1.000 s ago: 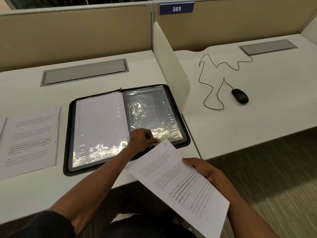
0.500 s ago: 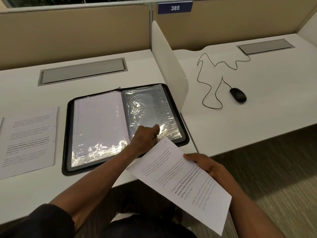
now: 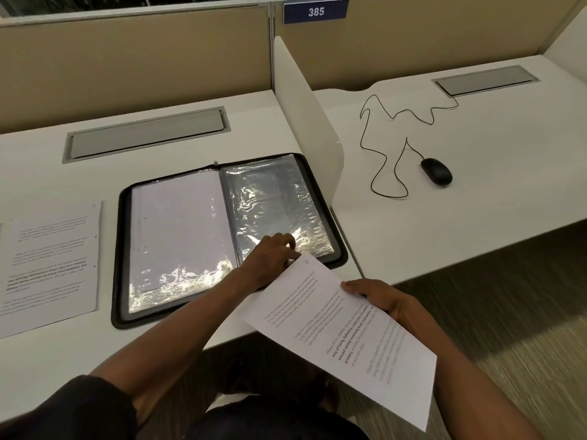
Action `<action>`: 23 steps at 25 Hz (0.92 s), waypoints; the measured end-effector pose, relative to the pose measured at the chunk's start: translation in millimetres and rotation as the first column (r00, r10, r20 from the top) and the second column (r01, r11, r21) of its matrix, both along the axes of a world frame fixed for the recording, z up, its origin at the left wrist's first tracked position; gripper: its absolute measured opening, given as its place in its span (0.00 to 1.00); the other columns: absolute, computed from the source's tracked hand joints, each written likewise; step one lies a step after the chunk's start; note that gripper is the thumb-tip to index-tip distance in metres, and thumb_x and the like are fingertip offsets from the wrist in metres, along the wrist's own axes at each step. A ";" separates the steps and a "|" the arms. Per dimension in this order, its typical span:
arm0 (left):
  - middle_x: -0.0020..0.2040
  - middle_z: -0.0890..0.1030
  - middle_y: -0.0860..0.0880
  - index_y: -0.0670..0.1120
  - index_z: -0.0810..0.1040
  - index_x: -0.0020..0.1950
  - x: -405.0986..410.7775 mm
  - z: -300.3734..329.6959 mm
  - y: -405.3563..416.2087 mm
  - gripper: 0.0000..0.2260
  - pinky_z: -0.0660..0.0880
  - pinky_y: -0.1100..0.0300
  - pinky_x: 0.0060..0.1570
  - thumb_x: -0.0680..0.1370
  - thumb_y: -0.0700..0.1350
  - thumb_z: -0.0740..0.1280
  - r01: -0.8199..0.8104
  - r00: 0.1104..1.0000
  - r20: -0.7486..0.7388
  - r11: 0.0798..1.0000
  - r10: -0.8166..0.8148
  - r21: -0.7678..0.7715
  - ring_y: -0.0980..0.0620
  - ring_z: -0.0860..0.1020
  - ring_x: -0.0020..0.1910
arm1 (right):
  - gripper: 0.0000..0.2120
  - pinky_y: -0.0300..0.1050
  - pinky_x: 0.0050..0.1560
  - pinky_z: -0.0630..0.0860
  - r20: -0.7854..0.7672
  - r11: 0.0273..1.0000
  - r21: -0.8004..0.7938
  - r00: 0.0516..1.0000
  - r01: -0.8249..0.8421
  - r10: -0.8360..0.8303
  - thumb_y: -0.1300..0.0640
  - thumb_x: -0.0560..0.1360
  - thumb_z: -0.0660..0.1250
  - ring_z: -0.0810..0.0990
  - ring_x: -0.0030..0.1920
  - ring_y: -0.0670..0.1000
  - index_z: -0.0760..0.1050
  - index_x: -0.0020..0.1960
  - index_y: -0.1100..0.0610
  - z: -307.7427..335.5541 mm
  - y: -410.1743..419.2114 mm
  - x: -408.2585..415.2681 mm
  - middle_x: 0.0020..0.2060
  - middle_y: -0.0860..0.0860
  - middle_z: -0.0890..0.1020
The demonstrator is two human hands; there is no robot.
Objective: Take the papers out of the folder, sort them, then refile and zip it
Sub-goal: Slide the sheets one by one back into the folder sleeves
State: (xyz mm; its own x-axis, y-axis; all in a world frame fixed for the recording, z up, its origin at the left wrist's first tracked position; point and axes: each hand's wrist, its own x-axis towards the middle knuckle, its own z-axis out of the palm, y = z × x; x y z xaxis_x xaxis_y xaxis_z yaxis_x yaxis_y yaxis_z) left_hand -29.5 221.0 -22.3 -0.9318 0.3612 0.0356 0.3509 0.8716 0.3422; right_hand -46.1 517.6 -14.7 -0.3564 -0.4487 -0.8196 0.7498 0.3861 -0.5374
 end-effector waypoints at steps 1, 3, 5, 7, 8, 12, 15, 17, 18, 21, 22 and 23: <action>0.57 0.78 0.48 0.52 0.84 0.60 -3.1 -0.7 -1.8 0.12 0.72 0.52 0.50 0.79 0.42 0.68 -0.003 0.998 0.060 1.000 0.003 0.005 0.48 0.76 0.52 | 0.23 0.63 0.65 0.75 -0.002 1.000 0.000 1.000 0.003 -0.003 0.49 0.79 0.66 0.79 0.62 0.67 0.77 0.66 0.66 0.0 -0.4 -0.6 0.59 0.65 0.82; 0.60 0.76 0.47 0.50 0.82 0.63 -11.5 1.6 -7.2 0.14 0.71 0.51 0.54 0.80 0.41 0.64 0.006 0.978 0.208 1.000 -0.006 0.002 0.46 0.75 0.57 | 0.23 0.63 0.64 0.76 0.004 1.000 0.008 1.000 0.020 -0.020 0.50 0.80 0.65 0.81 0.59 0.66 0.76 0.66 0.66 -0.5 -0.6 -1.2 0.59 0.65 0.82; 0.61 0.75 0.48 0.49 0.82 0.62 -18.0 10.8 -11.1 0.15 0.70 0.51 0.58 0.82 0.41 0.59 0.000 0.937 0.348 0.998 -0.023 0.065 0.47 0.74 0.59 | 0.22 0.62 0.63 0.77 0.011 0.999 0.009 0.999 0.033 -0.033 0.51 0.80 0.64 0.82 0.57 0.65 0.76 0.66 0.66 -1.3 -0.1 -1.2 0.59 0.65 0.82; 0.61 0.74 0.49 0.45 0.82 0.60 -20.2 23.5 -11.6 0.14 0.69 0.55 0.58 0.84 0.45 0.58 -0.117 0.874 0.486 0.976 0.014 0.183 0.50 0.74 0.58 | 0.22 0.63 0.64 0.76 0.027 0.999 0.008 0.999 0.045 -0.045 0.51 0.81 0.64 0.82 0.57 0.65 0.76 0.66 0.66 -2.1 0.4 -0.9 0.59 0.65 0.82; 0.60 0.74 0.49 0.43 0.82 0.59 -21.1 27.5 -9.5 0.15 0.69 0.56 0.57 0.84 0.48 0.58 -0.181 0.844 0.534 0.959 0.038 0.218 0.51 0.74 0.57 | 0.22 0.64 0.66 0.74 0.031 0.999 0.014 0.998 0.047 -0.048 0.50 0.80 0.65 0.81 0.59 0.66 0.75 0.66 0.66 -2.6 1.0 -0.9 0.60 0.66 0.81; 0.54 0.75 0.53 0.49 0.85 0.55 -16.5 24.1 -1.1 0.18 0.72 0.56 0.53 0.80 0.60 0.63 -0.099 0.916 0.398 0.989 0.048 0.109 0.54 0.74 0.52 | 0.25 0.69 0.70 0.68 0.022 0.999 0.017 0.999 0.040 -0.041 0.49 0.78 0.68 0.77 0.65 0.69 0.75 0.68 0.66 -1.6 1.9 -0.1 0.62 0.66 0.80; 0.55 0.75 0.54 0.52 0.85 0.53 -7.0 13.4 8.0 0.16 0.72 0.55 0.51 0.79 0.60 0.64 -0.091 0.974 0.211 0.996 0.087 0.012 0.53 0.75 0.49 | 0.25 0.69 0.70 0.68 0.020 0.999 0.008 0.999 0.038 -0.038 0.49 0.79 0.68 0.76 0.65 0.69 0.75 0.68 0.65 -1.8 0.1 2.2 0.63 0.66 0.79; 0.54 0.77 0.53 0.49 0.84 0.49 -1.1 11.1 16.9 0.17 0.72 0.54 0.50 0.80 0.59 0.62 -0.097 0.991 0.089 0.995 0.100 -0.040 0.51 0.76 0.47 | 0.24 0.68 0.70 0.68 0.023 0.999 -0.002 0.999 0.047 -0.047 0.50 0.80 0.66 0.76 0.65 0.69 0.75 0.68 0.65 -2.3 -3.0 5.2 0.63 0.66 0.79; 0.52 0.78 0.53 0.48 0.84 0.48 0.7 10.6 20.5 0.17 0.73 0.54 0.49 0.80 0.57 0.62 -0.100 0.994 0.033 0.993 0.103 -0.066 0.50 0.77 0.46 | 0.23 0.68 0.70 0.69 0.024 0.998 -0.006 0.998 0.055 -0.055 0.50 0.80 0.65 0.77 0.65 0.69 0.74 0.68 0.65 -2.5 -4.9 6.9 0.62 0.66 0.80; 0.46 0.81 0.50 0.46 0.81 0.46 1.2 9.8 25.0 0.13 0.75 0.54 0.47 0.79 0.53 0.63 -0.131 0.991 -0.037 0.986 0.128 -0.101 0.48 0.80 0.43 | 0.23 0.66 0.68 0.71 0.036 0.994 -0.018 0.994 0.105 -0.104 0.50 0.80 0.64 0.78 0.63 0.68 0.75 0.68 0.65 -3.5 -9.6 13.2 0.61 0.66 0.81; 0.45 0.82 0.49 0.46 0.81 0.46 0.5 10.2 26.5 0.12 0.75 0.54 0.46 0.78 0.52 0.63 -0.131 0.991 -0.045 0.984 0.126 -0.119 0.48 0.80 0.43 | 0.23 0.66 0.67 0.72 0.044 0.992 -0.023 0.992 0.123 -0.122 0.50 0.80 0.64 0.79 0.63 0.68 0.74 0.67 0.65 -3.9 -10.5 16.0 0.61 0.66 0.81; 0.44 0.82 0.49 0.46 0.80 0.44 -0.1 9.8 27.9 0.11 0.75 0.53 0.45 0.78 0.51 0.63 -0.127 0.991 -0.048 0.981 0.122 -0.143 0.48 0.80 0.41 | 0.23 0.66 0.67 0.73 0.051 0.989 -0.024 0.988 0.147 -0.146 0.49 0.80 0.64 0.79 0.63 0.68 0.74 0.67 0.65 -5.4 -11.3 19.1 0.61 0.66 0.81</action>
